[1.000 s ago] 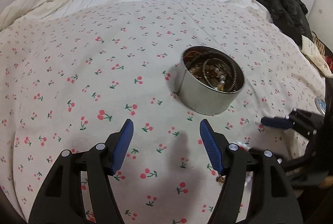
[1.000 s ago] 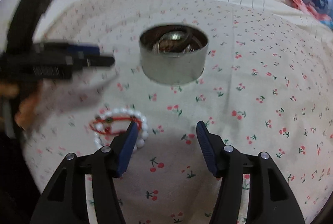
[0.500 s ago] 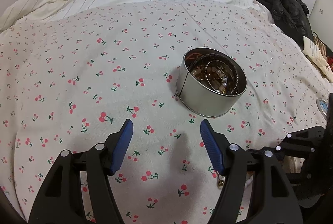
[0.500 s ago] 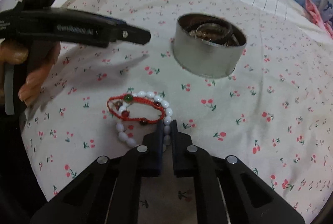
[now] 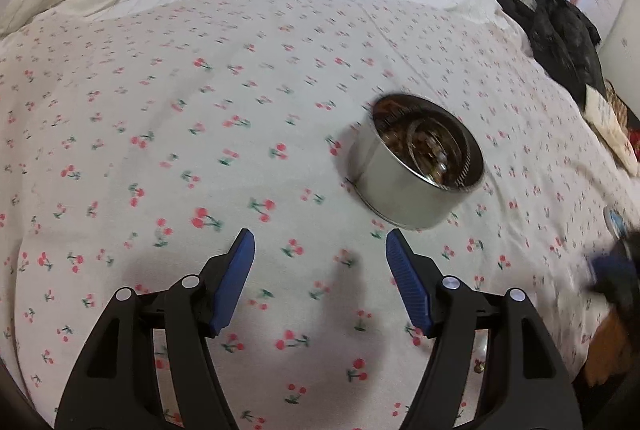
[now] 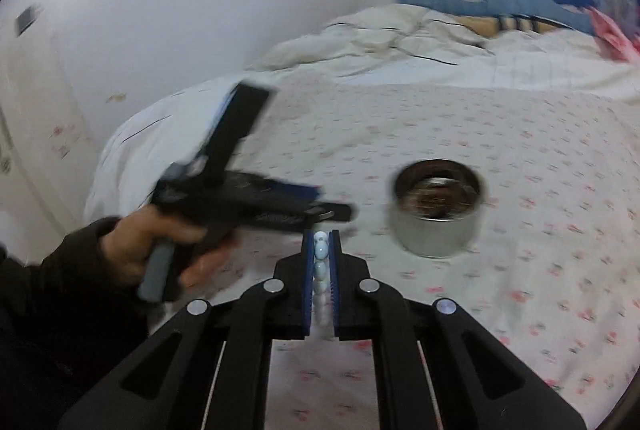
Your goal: Organize jewelry
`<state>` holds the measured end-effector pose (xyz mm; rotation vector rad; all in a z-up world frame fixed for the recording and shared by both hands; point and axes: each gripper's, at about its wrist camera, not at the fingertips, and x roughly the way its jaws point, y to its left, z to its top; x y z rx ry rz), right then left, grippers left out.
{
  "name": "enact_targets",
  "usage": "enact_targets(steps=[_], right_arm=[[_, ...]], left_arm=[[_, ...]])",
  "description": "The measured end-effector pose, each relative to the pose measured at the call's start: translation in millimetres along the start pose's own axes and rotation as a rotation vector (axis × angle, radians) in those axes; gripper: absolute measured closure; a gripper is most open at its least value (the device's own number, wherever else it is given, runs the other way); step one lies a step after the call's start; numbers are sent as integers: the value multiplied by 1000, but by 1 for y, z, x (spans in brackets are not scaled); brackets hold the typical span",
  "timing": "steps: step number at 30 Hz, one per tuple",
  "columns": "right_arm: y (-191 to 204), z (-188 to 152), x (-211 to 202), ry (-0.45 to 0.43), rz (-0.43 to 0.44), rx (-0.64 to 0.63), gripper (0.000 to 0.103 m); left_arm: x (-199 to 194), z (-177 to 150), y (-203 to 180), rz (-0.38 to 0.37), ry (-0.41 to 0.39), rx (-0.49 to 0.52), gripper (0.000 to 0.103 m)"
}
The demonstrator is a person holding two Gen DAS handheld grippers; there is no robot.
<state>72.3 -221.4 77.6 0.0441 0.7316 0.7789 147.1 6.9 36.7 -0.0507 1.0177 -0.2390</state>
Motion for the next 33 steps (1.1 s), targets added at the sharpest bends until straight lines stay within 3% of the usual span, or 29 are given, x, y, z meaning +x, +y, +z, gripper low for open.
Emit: enact_targets(steps=[1, 5, 11, 14, 15, 17, 19, 21, 22, 26, 27, 31, 33], right_arm=[[-12, -3, 7, 47, -108, 16, 95], [-48, -15, 31, 193, -356, 84, 95], [-62, -16, 32, 220, -419, 125, 94], [-71, -21, 36, 243, -417, 156, 92], [-71, -22, 36, 240, -412, 166, 88], [-73, -21, 37, 233, -391, 184, 54], [-74, -24, 39, 249, -402, 176, 53], [-72, -28, 42, 264, -401, 166, 53], [-69, -28, 45, 270, -407, 142, 56], [-66, -26, 47, 254, -407, 129, 87], [-67, -26, 46, 245, -410, 135, 88], [-71, -23, 40, 203, -408, 161, 92], [-72, -22, 41, 210, -409, 165, 92]], left_arm=[[3, -1, -5, 0, 9, 20, 38], [11, -8, -21, -27, 43, 77, 38], [17, -18, -50, -59, 56, 161, 38], [20, -25, -67, -35, 55, 253, 31], [20, -27, -70, -37, 57, 269, 30], [19, -28, -72, -47, 57, 276, 29], [18, -31, -76, -82, 67, 302, 29], [17, -38, -83, -111, 82, 349, 53], [17, -39, -86, -103, 92, 372, 89], [11, -36, -75, -68, 98, 371, 96], [9, -32, -64, -17, 83, 342, 96], [1, -17, -21, 60, 57, 206, 96], [-2, -12, -6, 46, 52, 147, 96]])
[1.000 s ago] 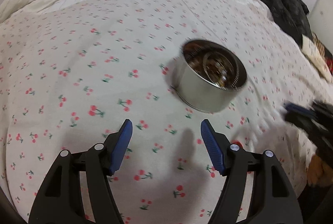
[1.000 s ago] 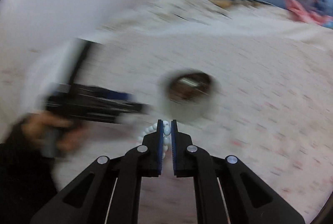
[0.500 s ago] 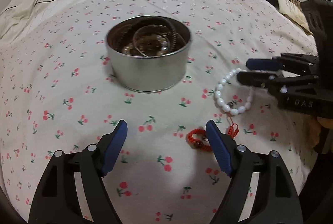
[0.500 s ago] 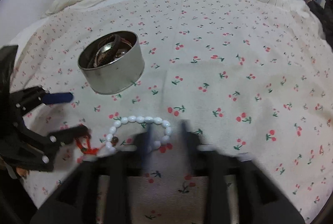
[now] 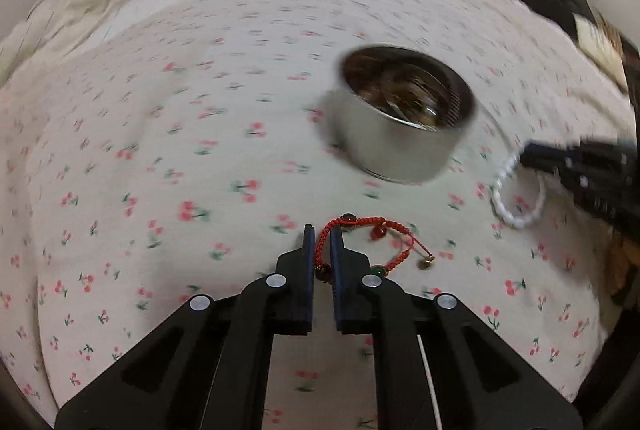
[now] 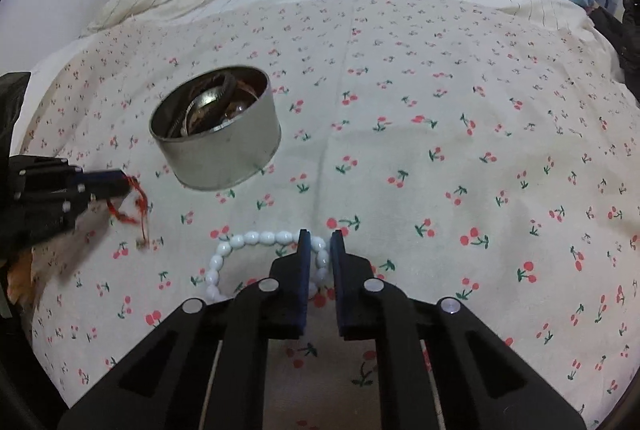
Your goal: Organize jewelry
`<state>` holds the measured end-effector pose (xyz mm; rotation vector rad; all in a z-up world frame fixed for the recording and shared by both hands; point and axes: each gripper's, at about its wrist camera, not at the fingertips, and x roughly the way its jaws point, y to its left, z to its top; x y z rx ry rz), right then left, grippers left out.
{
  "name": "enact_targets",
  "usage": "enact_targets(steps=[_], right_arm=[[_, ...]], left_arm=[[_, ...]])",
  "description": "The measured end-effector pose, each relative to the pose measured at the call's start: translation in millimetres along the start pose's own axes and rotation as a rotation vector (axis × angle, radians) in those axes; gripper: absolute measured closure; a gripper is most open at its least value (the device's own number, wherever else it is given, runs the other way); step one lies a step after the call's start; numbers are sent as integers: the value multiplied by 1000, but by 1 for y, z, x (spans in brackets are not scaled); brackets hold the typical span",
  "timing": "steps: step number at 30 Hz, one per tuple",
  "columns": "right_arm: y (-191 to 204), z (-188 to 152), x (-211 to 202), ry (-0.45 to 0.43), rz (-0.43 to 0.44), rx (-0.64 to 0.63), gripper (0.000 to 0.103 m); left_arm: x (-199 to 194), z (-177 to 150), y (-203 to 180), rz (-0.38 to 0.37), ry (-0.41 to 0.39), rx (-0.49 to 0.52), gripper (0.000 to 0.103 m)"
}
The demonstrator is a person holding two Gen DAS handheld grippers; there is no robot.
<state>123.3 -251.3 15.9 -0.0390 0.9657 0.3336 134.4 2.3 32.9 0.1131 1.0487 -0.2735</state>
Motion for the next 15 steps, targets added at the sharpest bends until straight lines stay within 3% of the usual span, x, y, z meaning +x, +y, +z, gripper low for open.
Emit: enact_targets(steps=[1, 3, 4, 5, 6, 7, 8, 9, 10, 11, 13, 15], right_arm=[[0, 0, 3, 19, 2, 3, 91], [1, -2, 5, 33, 12, -1, 76], [3, -2, 6, 36, 10, -17, 68], [7, -3, 7, 44, 0, -36, 66], [10, -3, 9, 47, -17, -57, 66], [12, -4, 9, 48, -27, -71, 66], [14, -4, 9, 46, -29, -83, 68], [14, -4, 8, 40, -20, -84, 72], [14, -3, 7, 31, -27, -82, 85], [14, -3, 5, 21, -28, -81, 92], [16, 0, -3, -28, 14, -73, 95], [22, 4, -12, -79, 25, -91, 95]], left_arm=[[0, 1, 3, -8, 6, -11, 96], [2, 1, 6, -20, 21, -22, 93], [3, 1, 7, -20, 35, -25, 83], [5, 1, 7, -15, 40, -24, 61], [6, 0, 6, 10, 43, -17, 48], [9, 0, 4, 30, 39, -14, 37], [11, -1, 2, 35, 42, -10, 37], [15, -2, -1, 27, 53, -1, 37], [17, -2, -4, 26, 54, 6, 40], [17, -3, -6, 19, 54, 20, 64], [14, -3, -10, -14, 57, 42, 96], [11, -3, -11, -17, 37, 58, 96]])
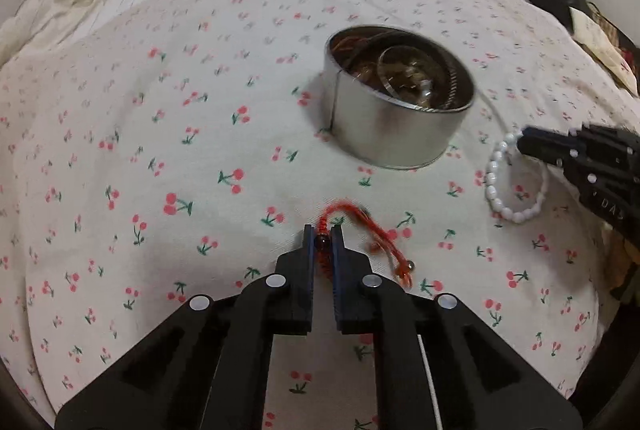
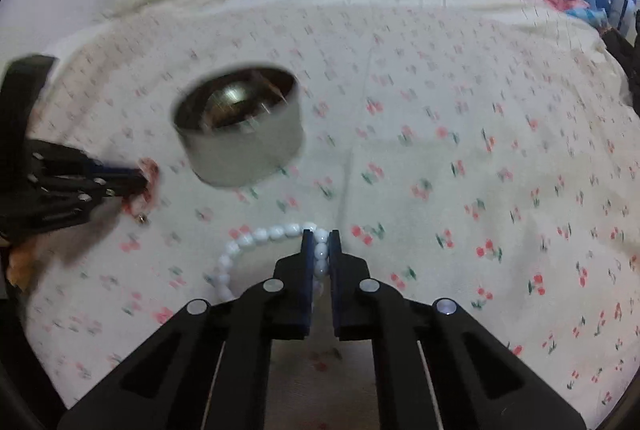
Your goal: Organize jewelry
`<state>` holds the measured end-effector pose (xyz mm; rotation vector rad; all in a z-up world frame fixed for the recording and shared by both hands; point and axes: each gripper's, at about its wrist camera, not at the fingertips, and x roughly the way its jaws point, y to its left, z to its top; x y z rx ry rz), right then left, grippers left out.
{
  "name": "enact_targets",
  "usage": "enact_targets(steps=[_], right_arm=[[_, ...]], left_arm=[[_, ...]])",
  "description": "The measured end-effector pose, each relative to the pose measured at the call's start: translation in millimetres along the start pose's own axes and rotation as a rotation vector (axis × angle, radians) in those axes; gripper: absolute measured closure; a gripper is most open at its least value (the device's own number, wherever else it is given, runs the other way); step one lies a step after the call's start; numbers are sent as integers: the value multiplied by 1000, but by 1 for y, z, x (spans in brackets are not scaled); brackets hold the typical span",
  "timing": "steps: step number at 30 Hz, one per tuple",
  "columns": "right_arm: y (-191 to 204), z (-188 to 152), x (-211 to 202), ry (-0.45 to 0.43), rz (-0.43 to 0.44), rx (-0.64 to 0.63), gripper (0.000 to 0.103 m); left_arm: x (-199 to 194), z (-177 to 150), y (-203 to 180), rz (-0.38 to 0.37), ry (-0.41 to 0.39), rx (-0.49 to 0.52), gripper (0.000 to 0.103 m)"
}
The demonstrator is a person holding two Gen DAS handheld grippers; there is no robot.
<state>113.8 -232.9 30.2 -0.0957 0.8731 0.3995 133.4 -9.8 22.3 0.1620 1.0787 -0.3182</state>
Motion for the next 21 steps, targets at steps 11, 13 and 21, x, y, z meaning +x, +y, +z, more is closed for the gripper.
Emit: enact_targets(steps=[11, 13, 21], right_arm=[[10, -4, 21, 77, -39, -43, 50], [14, -6, 25, 93, -48, -65, 50], [12, -8, 23, 88, -40, -58, 91]], left_arm=[[3, 5, 9, 21, 4, -42, 52], [1, 5, 7, 68, -22, -33, 29], [11, 7, 6, 48, -10, -21, 44]])
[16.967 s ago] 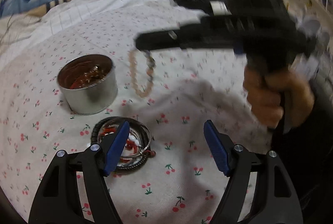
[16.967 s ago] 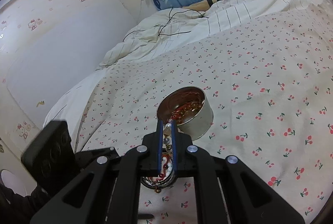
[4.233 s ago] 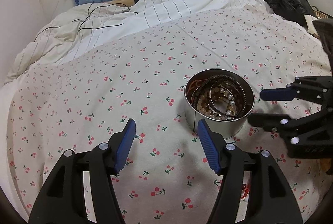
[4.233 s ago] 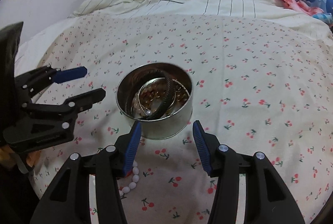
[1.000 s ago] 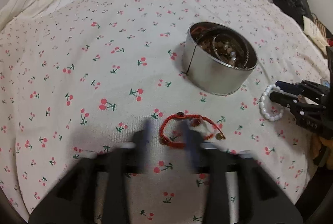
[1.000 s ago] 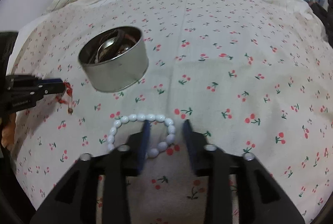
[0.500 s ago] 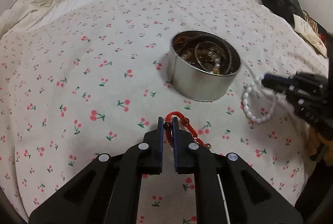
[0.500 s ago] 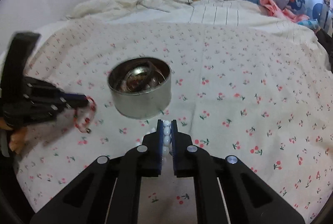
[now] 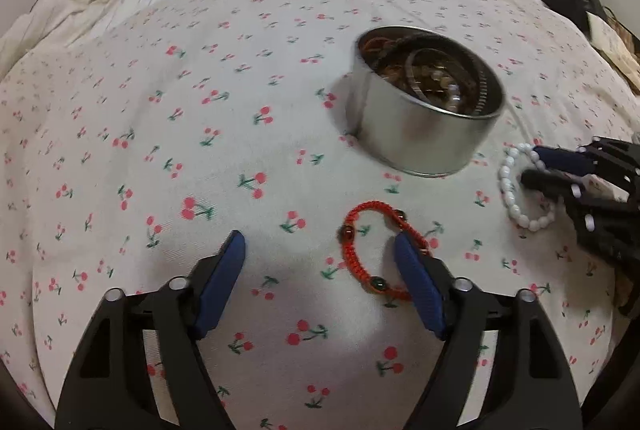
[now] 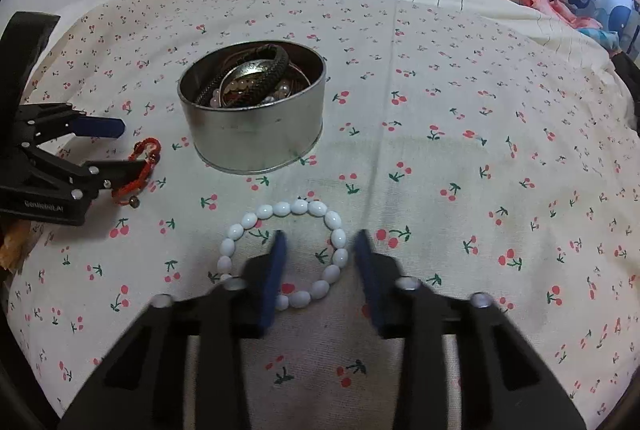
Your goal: Organize jewelry
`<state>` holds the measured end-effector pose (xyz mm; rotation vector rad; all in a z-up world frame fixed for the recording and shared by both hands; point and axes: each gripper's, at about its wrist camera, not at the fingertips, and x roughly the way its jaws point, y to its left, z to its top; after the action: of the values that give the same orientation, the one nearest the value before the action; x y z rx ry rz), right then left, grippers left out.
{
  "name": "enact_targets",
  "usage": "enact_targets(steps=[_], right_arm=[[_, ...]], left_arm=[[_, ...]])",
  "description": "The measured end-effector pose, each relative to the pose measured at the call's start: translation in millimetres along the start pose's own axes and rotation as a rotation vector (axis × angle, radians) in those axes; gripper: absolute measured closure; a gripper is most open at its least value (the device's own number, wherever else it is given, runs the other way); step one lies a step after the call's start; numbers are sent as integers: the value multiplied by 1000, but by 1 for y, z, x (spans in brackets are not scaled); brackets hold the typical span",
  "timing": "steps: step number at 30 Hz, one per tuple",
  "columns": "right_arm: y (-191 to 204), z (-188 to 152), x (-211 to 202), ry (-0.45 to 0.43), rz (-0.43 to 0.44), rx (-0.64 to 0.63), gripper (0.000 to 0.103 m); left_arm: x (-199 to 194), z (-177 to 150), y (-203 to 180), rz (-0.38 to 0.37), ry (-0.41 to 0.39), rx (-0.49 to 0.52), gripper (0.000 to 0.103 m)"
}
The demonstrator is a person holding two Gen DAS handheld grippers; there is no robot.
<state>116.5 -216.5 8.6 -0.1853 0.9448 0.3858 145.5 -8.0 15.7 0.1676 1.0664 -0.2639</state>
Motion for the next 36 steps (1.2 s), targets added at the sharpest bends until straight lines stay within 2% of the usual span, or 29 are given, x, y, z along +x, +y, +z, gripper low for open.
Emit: enact_targets(steps=[2, 3, 5, 10, 25, 28, 31, 33, 34, 35, 36], right_arm=[[1, 0, -1, -10, -3, 0, 94], [1, 1, -2, -15, -3, 0, 94], [2, 2, -6, -38, 1, 4, 95], [3, 6, -13, -79, 15, 13, 95], [6, 7, -22, -132, 36, 19, 95], [6, 8, -21, -123, 41, 22, 95], [4, 6, -9, -67, 38, 30, 95], [3, 6, -3, -39, 39, 35, 84], [3, 5, -3, -41, 30, 36, 60], [4, 5, -4, -46, 16, 32, 46], [4, 5, -4, -45, 22, 25, 46]], left_arm=[[-3, 0, -8, -26, 1, 32, 95], [-4, -1, -10, -26, -1, 46, 96], [-7, -2, -14, -21, -15, 60, 97], [-21, 5, -7, -43, -77, 14, 97], [-24, 4, -6, -37, -93, 1, 97], [-23, 4, -5, -33, -90, -1, 96], [-19, 4, -5, -29, -77, 0, 96], [-16, 4, -5, -25, -67, -1, 96], [-15, 3, -5, -25, -63, -1, 96], [-15, 3, -5, -25, -59, -1, 96], [-13, 3, -5, -26, -51, -2, 96]])
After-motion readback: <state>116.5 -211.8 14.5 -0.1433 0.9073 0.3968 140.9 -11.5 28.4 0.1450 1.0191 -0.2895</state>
